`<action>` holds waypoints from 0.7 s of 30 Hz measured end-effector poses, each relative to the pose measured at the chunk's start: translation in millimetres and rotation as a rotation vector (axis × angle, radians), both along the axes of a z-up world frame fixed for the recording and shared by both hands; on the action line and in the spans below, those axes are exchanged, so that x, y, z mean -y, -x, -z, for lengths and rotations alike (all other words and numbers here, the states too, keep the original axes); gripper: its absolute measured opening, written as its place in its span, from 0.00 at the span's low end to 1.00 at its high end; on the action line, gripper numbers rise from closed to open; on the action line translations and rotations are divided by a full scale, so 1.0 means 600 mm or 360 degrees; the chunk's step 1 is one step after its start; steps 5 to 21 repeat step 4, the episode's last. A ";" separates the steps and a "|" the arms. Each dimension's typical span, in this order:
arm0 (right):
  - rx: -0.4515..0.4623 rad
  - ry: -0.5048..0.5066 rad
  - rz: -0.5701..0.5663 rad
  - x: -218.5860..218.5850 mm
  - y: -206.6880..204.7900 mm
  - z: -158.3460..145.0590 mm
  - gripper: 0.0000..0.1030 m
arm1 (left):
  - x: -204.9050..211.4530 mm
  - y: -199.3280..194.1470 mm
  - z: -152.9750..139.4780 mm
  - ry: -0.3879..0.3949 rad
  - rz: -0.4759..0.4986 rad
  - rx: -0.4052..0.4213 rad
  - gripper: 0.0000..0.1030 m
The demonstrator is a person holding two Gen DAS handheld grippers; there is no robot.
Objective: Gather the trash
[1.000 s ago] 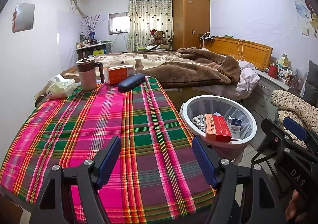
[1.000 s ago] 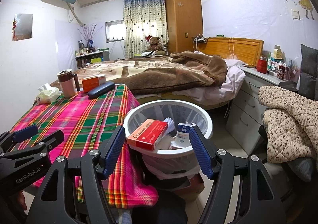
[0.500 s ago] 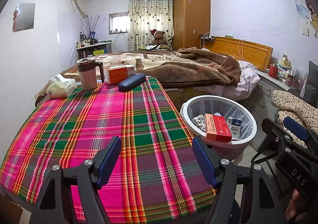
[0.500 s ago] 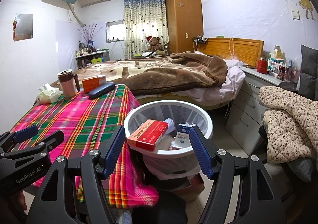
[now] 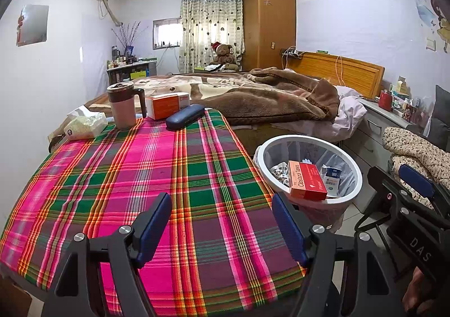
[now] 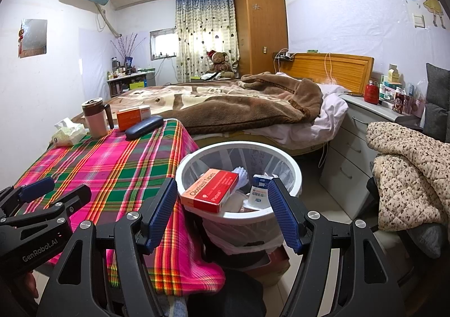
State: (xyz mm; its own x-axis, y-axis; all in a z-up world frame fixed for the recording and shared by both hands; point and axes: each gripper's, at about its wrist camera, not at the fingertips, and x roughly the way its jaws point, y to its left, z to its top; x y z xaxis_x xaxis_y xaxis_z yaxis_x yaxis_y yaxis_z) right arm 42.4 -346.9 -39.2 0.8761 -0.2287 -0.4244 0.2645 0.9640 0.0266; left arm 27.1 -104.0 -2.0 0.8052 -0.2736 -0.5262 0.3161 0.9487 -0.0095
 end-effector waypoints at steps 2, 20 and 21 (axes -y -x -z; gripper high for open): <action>0.0000 0.0000 -0.0001 0.000 0.000 0.000 0.66 | 0.002 0.001 0.000 -0.0001 0.0002 0.0000 0.71; -0.0001 -0.0001 -0.0002 0.000 -0.001 0.000 0.66 | 0.001 0.000 0.000 -0.0003 -0.0002 -0.0002 0.71; -0.0001 -0.0001 -0.0002 0.000 -0.001 0.000 0.66 | 0.001 0.000 0.000 -0.0003 -0.0002 -0.0002 0.71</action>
